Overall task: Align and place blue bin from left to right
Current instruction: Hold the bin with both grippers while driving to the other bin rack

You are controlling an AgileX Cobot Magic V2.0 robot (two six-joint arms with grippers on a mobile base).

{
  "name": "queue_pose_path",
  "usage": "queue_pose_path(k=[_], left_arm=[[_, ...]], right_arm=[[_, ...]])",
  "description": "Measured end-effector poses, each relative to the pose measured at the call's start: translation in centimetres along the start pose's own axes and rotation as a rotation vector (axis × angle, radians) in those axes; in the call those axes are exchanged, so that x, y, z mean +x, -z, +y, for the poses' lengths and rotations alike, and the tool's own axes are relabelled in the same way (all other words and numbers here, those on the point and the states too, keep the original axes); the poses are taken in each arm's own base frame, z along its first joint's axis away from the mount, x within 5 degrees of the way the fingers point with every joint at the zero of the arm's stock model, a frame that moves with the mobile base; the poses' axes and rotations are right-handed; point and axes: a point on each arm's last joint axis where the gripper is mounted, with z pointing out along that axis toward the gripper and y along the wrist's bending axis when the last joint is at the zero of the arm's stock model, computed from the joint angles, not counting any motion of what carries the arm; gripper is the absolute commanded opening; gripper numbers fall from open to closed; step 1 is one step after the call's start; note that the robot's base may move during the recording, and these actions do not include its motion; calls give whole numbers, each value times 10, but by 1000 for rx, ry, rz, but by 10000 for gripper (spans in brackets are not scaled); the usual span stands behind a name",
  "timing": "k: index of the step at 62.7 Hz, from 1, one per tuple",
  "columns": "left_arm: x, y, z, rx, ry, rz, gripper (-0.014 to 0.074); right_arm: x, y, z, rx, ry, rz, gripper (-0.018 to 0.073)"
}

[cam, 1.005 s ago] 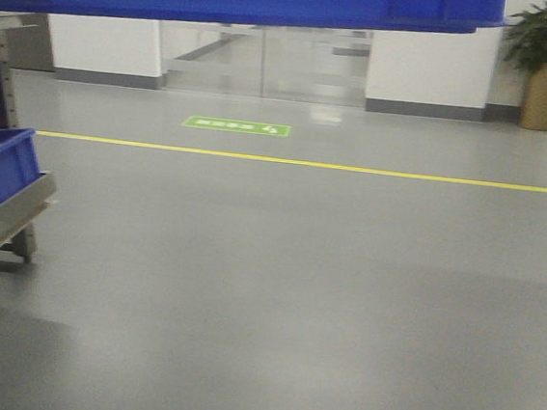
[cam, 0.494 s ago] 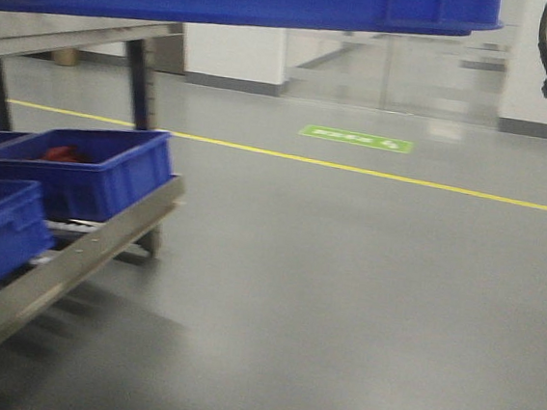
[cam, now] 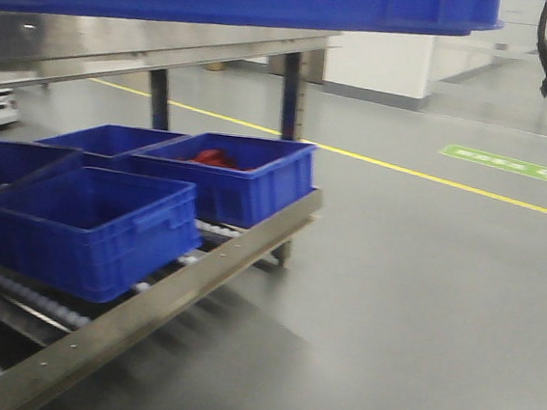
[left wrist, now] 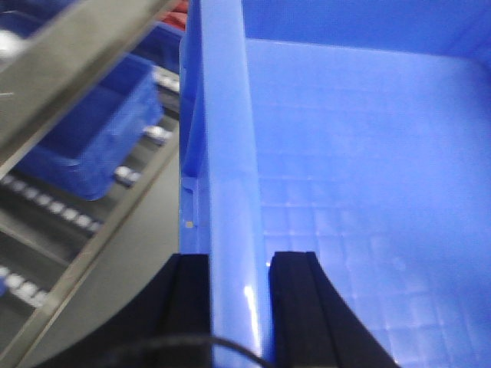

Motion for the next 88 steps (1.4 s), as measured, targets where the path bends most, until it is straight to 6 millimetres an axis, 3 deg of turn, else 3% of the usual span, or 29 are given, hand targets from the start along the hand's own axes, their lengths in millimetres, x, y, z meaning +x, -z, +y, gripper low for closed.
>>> queue_pose_path(k=[88], left_arm=[[0, 0, 0, -2, -1, 3, 1]], right_arm=[[0, 0, 0, -2, -1, 0, -75]])
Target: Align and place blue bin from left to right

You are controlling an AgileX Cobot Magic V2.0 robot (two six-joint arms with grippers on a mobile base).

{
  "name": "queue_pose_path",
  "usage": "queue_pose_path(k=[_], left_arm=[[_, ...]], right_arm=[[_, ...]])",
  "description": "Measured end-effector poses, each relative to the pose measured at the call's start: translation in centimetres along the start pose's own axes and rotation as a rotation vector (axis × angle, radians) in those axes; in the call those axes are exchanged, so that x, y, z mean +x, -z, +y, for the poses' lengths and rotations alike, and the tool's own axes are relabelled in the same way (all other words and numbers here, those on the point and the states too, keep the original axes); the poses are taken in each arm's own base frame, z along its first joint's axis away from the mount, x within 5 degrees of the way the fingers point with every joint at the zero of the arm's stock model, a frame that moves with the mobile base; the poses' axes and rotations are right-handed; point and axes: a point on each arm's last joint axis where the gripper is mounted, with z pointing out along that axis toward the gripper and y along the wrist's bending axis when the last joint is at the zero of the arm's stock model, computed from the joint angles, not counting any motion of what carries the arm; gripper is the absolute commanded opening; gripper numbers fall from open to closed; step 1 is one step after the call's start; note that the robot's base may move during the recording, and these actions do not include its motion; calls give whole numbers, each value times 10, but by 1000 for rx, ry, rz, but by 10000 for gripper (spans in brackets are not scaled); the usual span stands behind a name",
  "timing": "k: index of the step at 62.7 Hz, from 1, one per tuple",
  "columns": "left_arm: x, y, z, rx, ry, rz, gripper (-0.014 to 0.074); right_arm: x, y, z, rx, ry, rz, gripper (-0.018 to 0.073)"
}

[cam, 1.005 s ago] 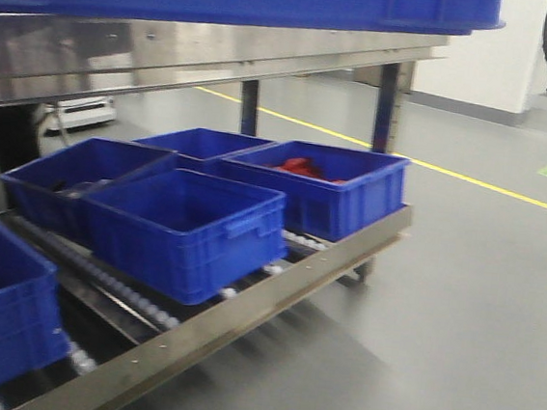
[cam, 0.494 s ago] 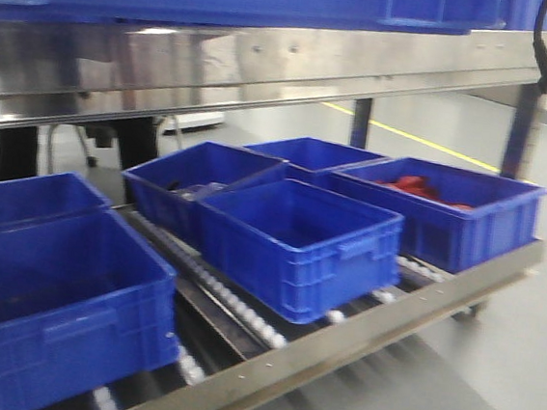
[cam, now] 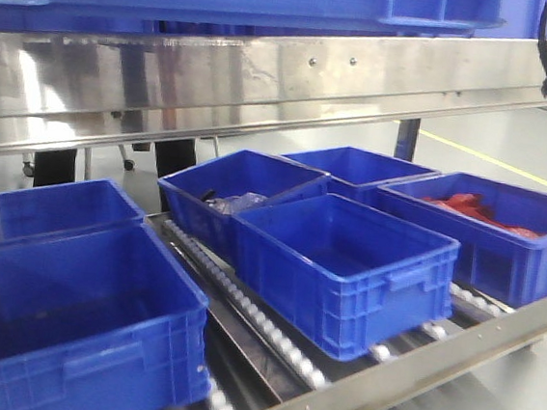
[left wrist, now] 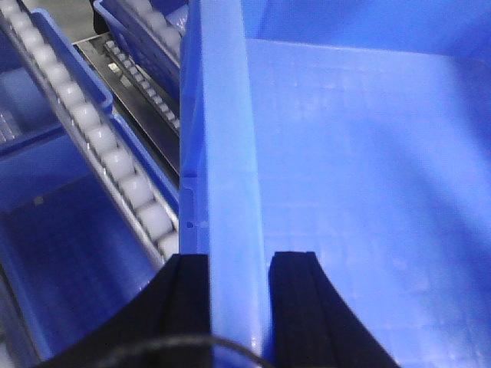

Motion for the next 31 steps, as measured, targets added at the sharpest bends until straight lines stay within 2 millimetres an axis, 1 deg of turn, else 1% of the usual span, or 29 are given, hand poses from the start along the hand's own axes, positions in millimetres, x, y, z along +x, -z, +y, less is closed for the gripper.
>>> queue_pose_path(k=[31], left_arm=[[0, 0, 0, 2, 1, 0, 1]], right_arm=[[0, 0, 0, 2, 1, 0, -75]])
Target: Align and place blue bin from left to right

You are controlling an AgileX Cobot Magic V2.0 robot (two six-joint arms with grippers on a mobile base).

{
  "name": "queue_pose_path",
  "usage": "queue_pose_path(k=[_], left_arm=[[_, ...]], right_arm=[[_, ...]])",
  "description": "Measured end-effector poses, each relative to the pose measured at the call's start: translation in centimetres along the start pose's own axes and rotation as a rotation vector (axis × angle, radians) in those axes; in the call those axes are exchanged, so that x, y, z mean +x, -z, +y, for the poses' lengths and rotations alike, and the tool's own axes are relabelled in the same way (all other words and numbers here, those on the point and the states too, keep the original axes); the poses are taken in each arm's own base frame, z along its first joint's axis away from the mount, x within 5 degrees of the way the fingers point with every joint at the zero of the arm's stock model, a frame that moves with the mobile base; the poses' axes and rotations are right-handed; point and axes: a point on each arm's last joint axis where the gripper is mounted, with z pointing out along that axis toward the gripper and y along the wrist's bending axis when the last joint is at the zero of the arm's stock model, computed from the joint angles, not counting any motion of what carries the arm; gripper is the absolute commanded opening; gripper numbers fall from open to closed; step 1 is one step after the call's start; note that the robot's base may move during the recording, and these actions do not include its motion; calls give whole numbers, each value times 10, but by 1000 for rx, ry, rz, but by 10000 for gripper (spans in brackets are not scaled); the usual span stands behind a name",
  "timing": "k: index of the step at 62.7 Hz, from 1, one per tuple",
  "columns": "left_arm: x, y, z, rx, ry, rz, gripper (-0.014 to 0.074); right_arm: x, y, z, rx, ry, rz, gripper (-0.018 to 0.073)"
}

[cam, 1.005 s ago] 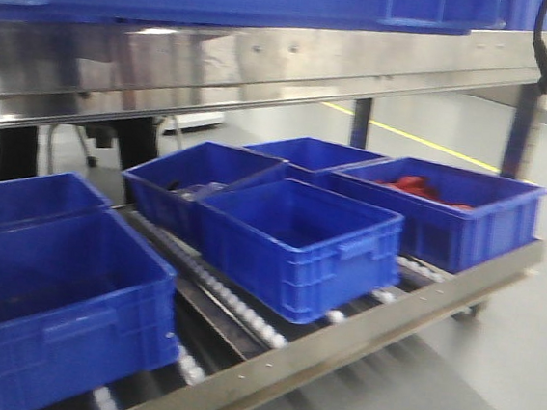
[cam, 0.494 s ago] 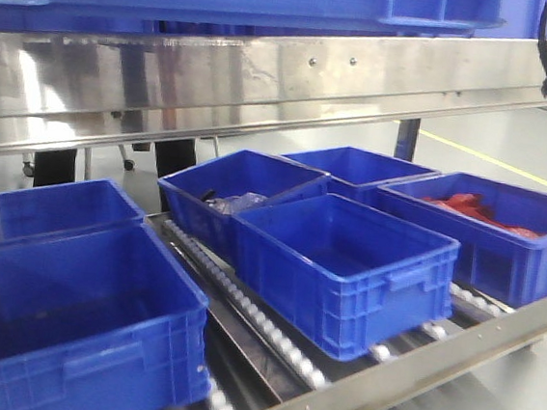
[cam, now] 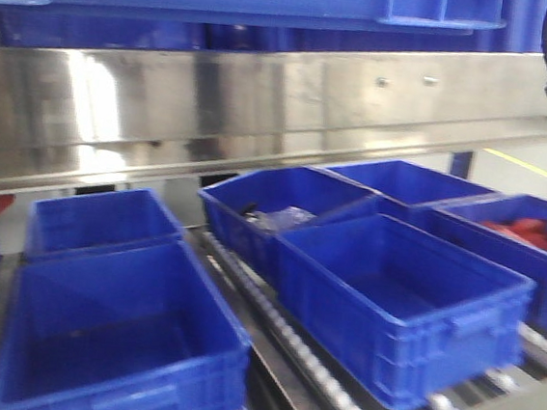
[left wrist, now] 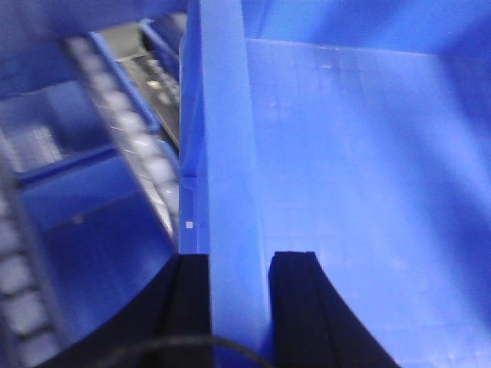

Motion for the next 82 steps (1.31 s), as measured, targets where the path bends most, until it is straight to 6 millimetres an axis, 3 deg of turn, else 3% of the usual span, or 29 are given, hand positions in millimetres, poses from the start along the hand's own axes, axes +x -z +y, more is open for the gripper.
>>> queue_pose_path(k=[82], left_arm=[[0, 0, 1, -12, -7, -3, 1]], right_arm=[[2, -10, -1, 2, 0, 19, -75]])
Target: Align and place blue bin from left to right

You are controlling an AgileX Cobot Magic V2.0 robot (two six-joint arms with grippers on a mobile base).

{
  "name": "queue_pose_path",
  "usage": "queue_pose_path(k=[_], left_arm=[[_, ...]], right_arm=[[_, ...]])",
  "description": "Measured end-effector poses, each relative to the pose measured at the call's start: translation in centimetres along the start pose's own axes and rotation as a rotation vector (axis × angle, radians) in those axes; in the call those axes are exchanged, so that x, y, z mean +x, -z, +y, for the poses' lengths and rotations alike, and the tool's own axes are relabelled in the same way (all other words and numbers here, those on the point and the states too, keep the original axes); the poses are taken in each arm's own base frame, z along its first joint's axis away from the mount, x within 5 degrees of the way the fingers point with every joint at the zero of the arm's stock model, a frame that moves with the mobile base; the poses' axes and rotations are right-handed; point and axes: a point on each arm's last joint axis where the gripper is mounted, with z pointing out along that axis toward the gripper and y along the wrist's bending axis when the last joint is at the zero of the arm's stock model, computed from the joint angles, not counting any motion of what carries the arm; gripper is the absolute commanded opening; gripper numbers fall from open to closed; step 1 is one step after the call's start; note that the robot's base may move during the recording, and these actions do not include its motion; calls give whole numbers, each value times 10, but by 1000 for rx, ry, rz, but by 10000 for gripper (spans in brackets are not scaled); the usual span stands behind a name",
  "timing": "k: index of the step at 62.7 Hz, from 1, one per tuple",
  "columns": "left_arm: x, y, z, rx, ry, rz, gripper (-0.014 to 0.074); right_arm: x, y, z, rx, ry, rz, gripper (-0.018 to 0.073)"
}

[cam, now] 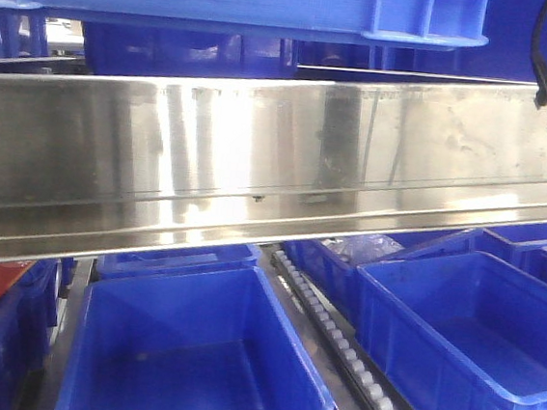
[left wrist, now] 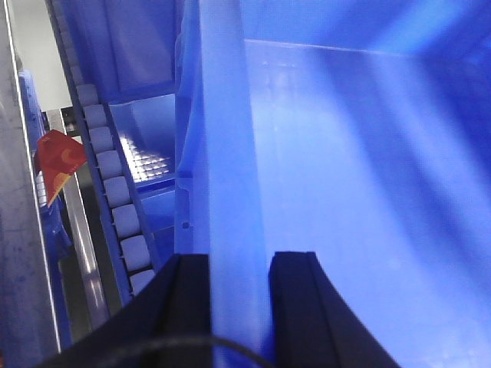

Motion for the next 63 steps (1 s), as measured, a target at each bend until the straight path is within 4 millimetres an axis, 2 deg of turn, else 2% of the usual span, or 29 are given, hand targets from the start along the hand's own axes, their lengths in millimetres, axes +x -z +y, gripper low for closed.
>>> queue_pose_path(k=[63], left_arm=[[0, 0, 0, 0, 0, 0, 1]], right_arm=[[-1, 0, 0, -1, 0, -6, -75]])
